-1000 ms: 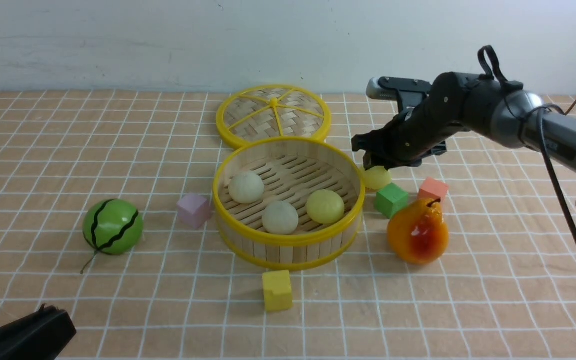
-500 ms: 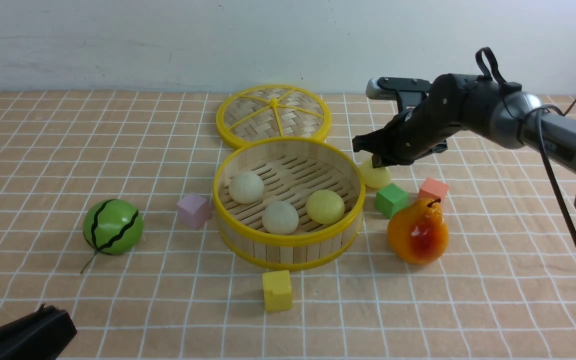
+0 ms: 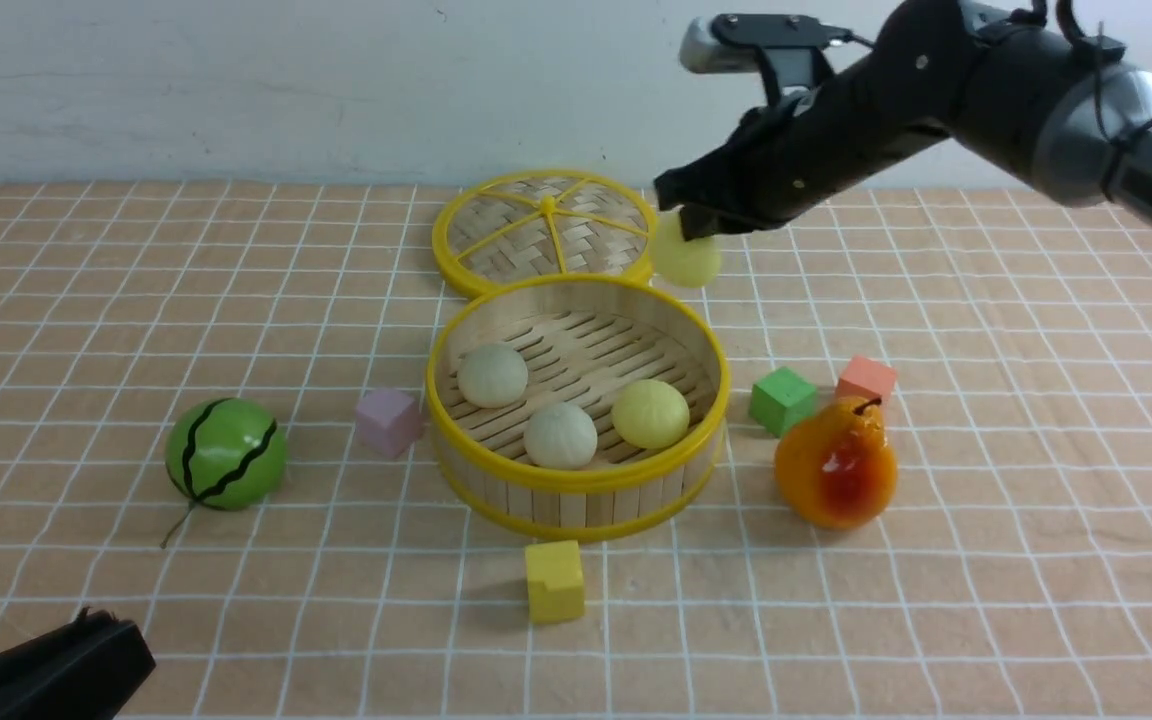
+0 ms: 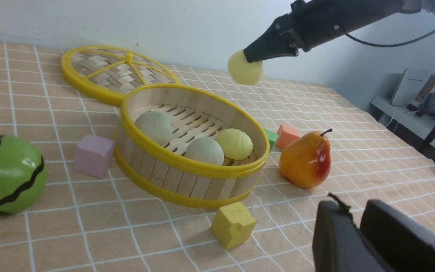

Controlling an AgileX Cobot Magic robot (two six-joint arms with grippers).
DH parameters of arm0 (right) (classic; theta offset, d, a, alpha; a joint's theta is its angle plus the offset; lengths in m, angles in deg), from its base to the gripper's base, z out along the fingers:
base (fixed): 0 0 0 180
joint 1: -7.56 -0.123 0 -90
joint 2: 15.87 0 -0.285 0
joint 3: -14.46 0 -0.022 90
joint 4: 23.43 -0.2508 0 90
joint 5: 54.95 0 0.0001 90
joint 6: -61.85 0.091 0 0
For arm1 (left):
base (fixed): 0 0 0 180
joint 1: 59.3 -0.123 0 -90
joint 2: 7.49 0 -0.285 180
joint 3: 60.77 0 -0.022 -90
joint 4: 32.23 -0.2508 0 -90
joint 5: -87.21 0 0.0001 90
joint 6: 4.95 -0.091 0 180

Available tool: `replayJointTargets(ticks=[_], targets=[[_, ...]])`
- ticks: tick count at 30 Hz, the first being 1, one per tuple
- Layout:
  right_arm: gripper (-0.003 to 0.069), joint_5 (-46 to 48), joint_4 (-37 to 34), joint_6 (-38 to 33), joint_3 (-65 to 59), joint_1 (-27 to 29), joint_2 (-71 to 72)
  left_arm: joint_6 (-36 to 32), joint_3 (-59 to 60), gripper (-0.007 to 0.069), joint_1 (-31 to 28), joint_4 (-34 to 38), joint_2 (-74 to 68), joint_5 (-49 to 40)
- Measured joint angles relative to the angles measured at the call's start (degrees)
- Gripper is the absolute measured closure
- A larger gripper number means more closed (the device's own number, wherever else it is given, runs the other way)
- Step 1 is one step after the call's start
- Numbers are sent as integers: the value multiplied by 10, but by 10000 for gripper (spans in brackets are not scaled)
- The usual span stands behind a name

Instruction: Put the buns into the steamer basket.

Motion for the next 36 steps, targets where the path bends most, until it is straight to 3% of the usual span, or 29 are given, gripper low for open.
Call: replayJointTargets(ticks=[5,7,12,17,20,23,26,32,36], targets=[[604,-47,0,-4,-1,-28,-46,0,0,522,0,0,0,0],[542,-77,2,-4,-1,-38,-71,0,0,522,0,0,0,0],[309,-93,5,-4,-2,-47,-96,0,0,522,0,0,0,0],[146,-44,15,-5,-2,-46,-53,0,0,515,0,0,0,0],[130,33,30,5,-2,-42,1,0,0,512,0,0,0,0],[189,176,73,46,-2,-39,88,0,0,511,0,0,0,0],[340,274,116,92,-24,-44,170,0,0,507,0,0,0,0],[653,298,156,164,-149,-75,306,0,0,502,0,0,0,0],[678,301,172,207,-247,-96,391,0,0,499,0,0,0,0]])
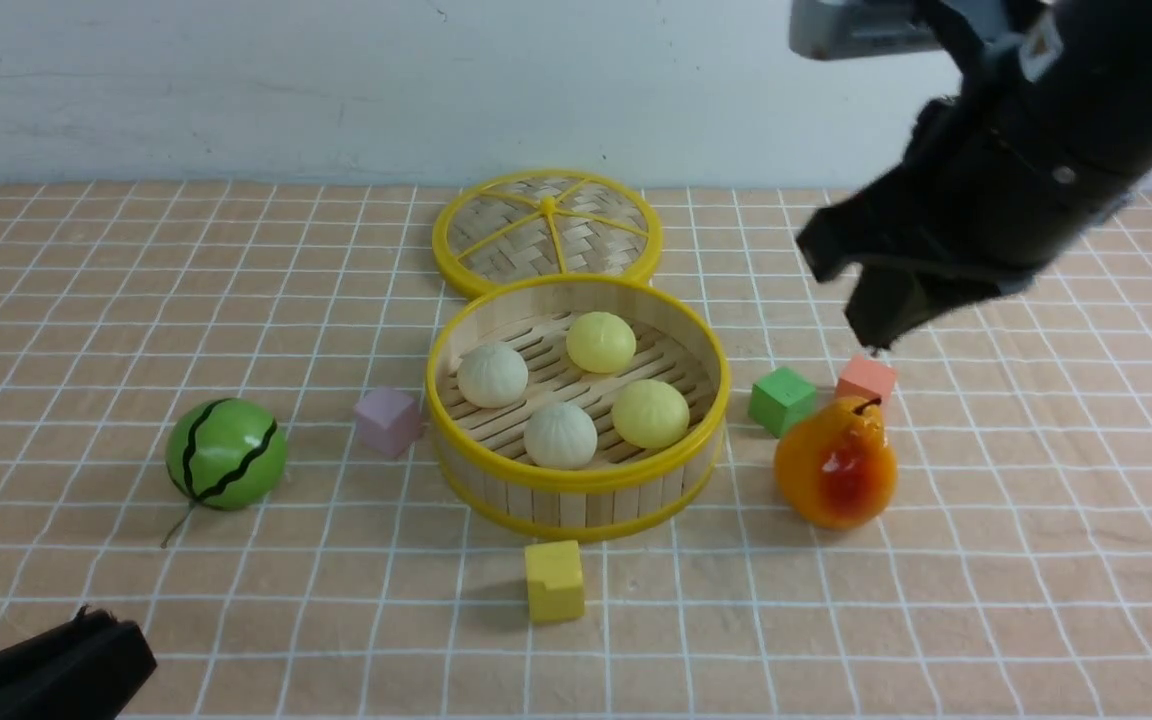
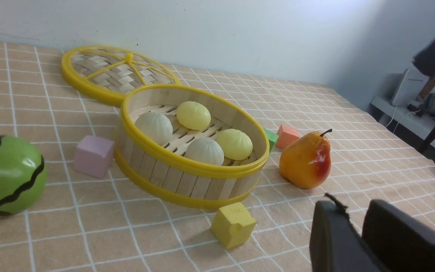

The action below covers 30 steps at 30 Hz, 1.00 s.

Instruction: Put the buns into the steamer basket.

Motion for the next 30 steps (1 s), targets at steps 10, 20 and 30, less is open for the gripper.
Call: replayJointTargets(ticks=[10,20,30], targets=[[678,4,-24,46,-93,-4,120,0,0,489,0,0,0,0],[673,-12,60,40,-132,-4,181,0,0,475,0,0,0,0],[671,-427,65,38,-643,178,542,0,0,470,0,0,0,0]])
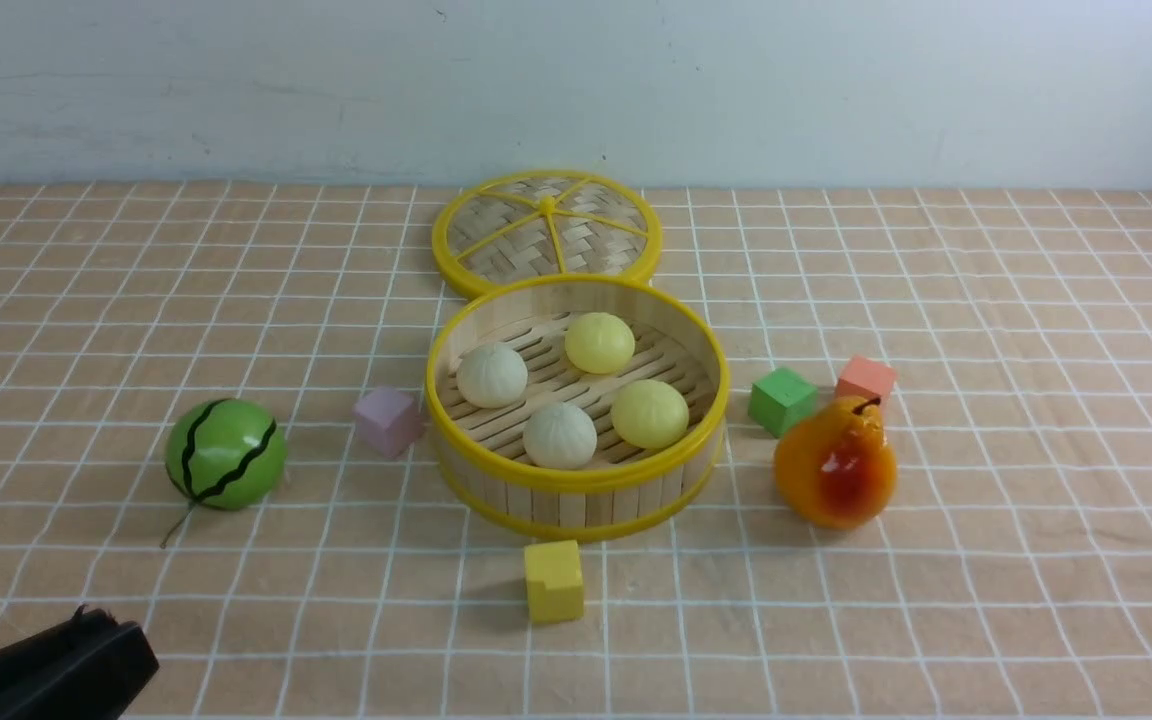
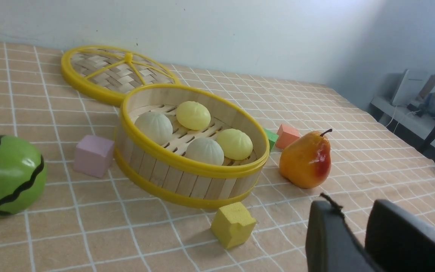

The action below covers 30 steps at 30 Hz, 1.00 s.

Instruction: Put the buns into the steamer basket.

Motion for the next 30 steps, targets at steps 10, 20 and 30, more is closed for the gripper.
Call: replayJointTargets(ticks=[10,20,30], targets=[[670,-89,3,-7,-280,90,290,0,0,470,0,0,0,0],[668,-67,-19,-9,-277,91,319,0,0,462,0,0,1,-2],[660,-65,-21,-9,-277,92,319,0,0,454,0,0,1,-2]])
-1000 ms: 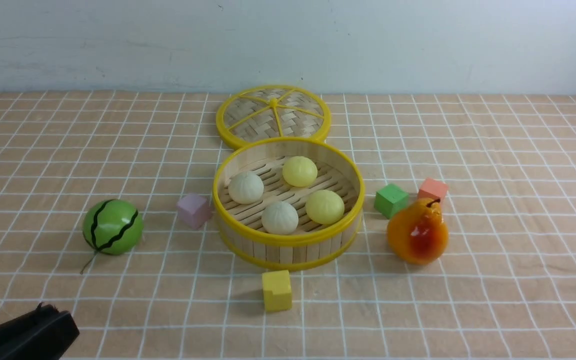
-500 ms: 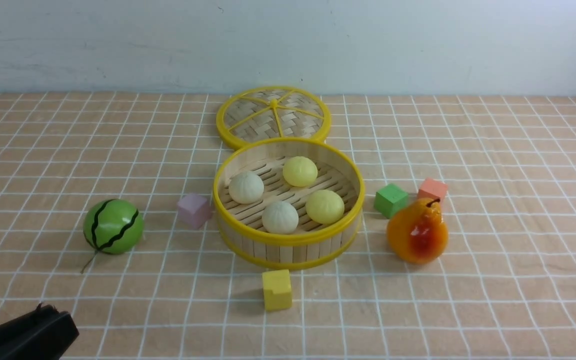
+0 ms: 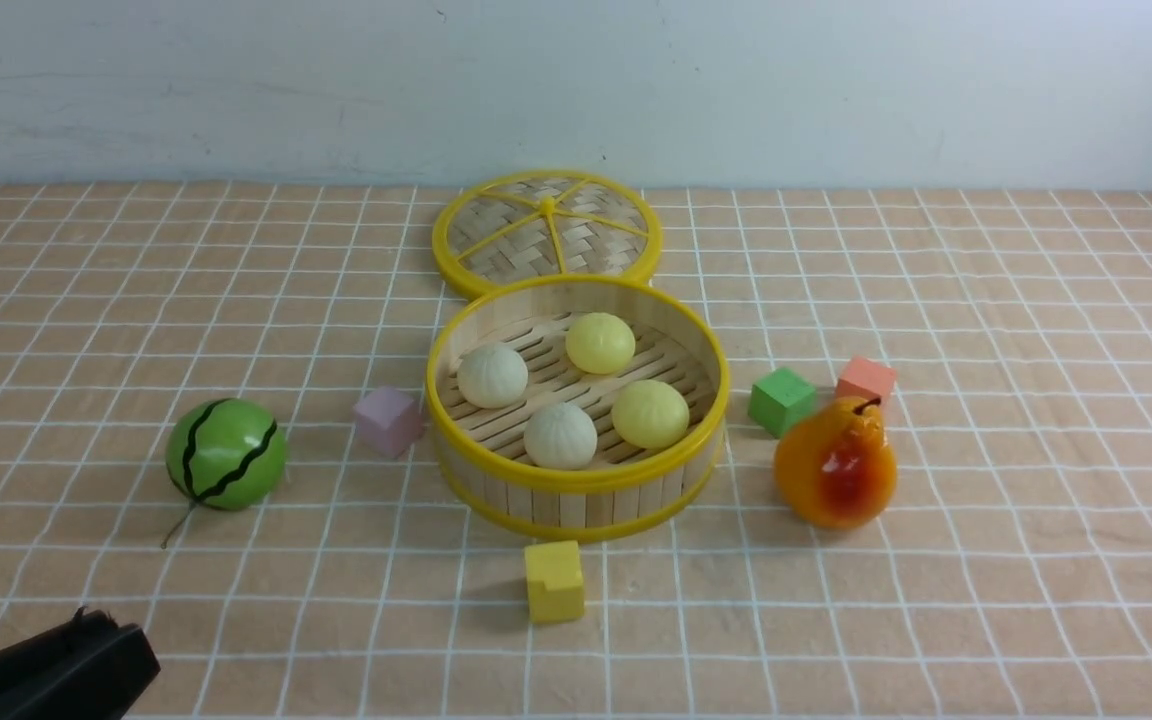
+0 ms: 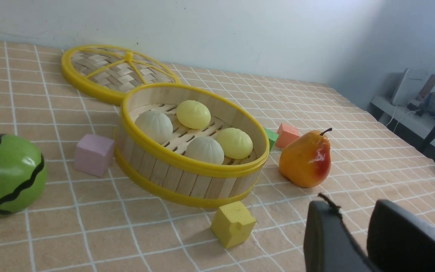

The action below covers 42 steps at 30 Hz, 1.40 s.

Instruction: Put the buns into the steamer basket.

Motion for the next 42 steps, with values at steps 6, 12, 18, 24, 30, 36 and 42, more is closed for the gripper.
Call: replayJointTargets(ticks=[6,12,18,24,30,36,42], targets=[[659,0,-2,0,0,0,0,0,0,447,0,0,0,0],[658,1,-2,0,0,0,0,0,2,442,0,-4,0,6],[652,1,-2,0,0,0,0,2,34,490,-78,-13,36,25],[645,1,-2,0,0,0,0,13,94,638,-201,-13,138,-36],[636,1,-2,0,0,0,0,30,131,638,-242,-7,148,-166],[627,1,-2,0,0,0,0,37,131,638,-244,-4,148,-167],[620,1,-2,0,0,0,0,37,131,638,-244,-4,148,-167]])
